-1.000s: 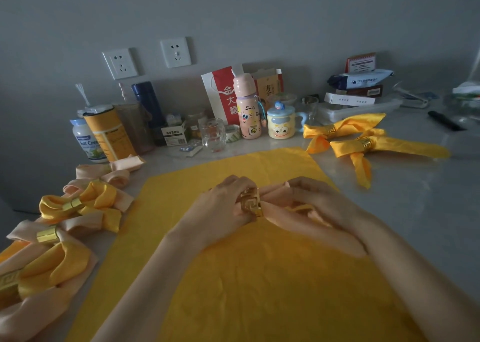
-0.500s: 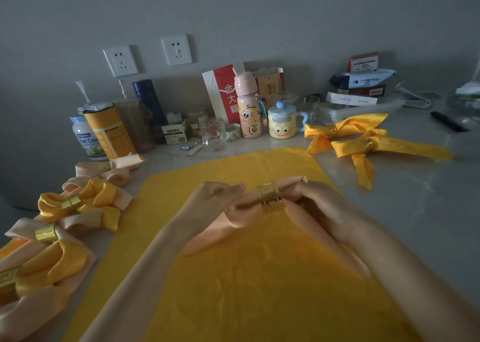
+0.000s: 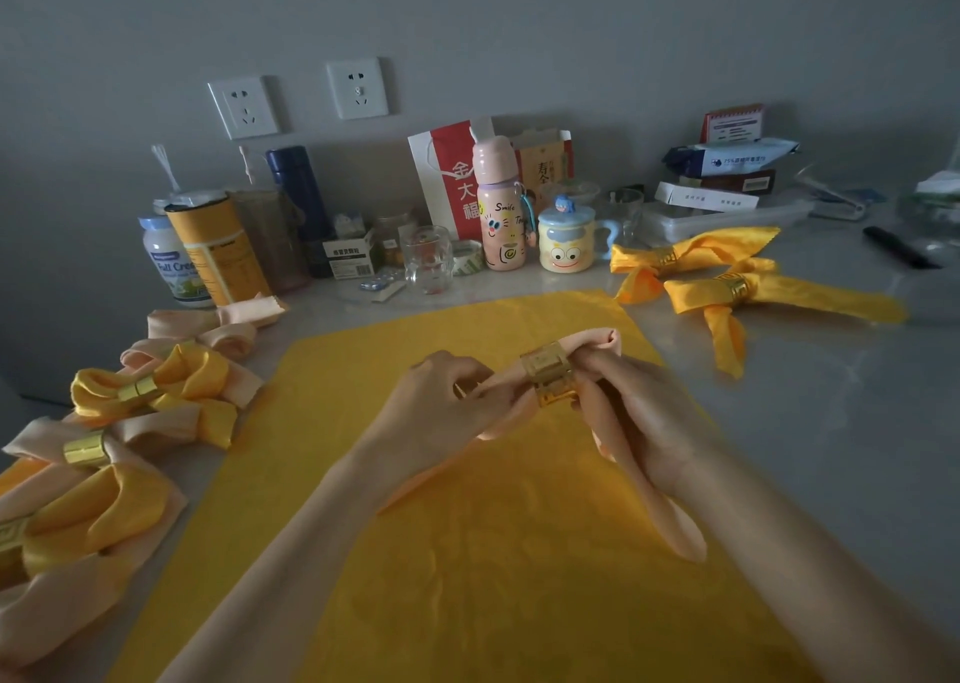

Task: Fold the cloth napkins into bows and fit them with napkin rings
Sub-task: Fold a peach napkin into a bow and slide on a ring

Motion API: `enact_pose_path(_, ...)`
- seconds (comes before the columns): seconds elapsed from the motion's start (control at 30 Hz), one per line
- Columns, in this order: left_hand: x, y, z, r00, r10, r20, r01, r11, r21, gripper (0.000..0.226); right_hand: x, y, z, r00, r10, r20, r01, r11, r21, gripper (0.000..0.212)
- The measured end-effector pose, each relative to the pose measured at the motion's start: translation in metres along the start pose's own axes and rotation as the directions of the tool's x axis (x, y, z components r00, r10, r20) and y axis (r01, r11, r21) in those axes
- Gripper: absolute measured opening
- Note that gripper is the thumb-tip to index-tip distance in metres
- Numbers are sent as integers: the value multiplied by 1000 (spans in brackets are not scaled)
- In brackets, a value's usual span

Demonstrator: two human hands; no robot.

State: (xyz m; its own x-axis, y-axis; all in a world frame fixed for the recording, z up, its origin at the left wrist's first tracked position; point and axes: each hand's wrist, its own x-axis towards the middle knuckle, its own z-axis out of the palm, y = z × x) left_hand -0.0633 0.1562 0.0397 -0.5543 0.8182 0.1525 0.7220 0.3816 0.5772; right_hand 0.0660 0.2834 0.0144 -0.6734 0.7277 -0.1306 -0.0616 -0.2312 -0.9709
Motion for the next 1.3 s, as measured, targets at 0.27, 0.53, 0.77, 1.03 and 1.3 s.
enact_pose_path(0.27, 2, -5, 2, 998, -52, 41, 49, 996, 70, 19, -4, -1, 2, 998, -60, 33, 64, 990, -125, 22)
enact_pose_path(0.53, 4, 5, 1, 892, -452, -2, 348, 690, -634, 15, -4, 0, 6, 999, -40, 27, 41, 998, -54, 19)
enact_pose_path(0.77, 2, 2, 8, 939, -209, -273, 110, 935, -337, 21, 1, -2, 3, 980, -192, -42, 180, 962, -208, 27)
enact_pose_path(1.03, 3, -4, -13, 940, -20, -341, -58, 975, -215, 19, 7, -17, -20, 987, -155, 38, 157, 895, -418, 16)
enact_pose_path(1.3, 3, -2, -10, 940, -294, -173, 131, 779, -613, 41, 9, 3, -7, 993, 47, 108, -36, 994, -101, 12)
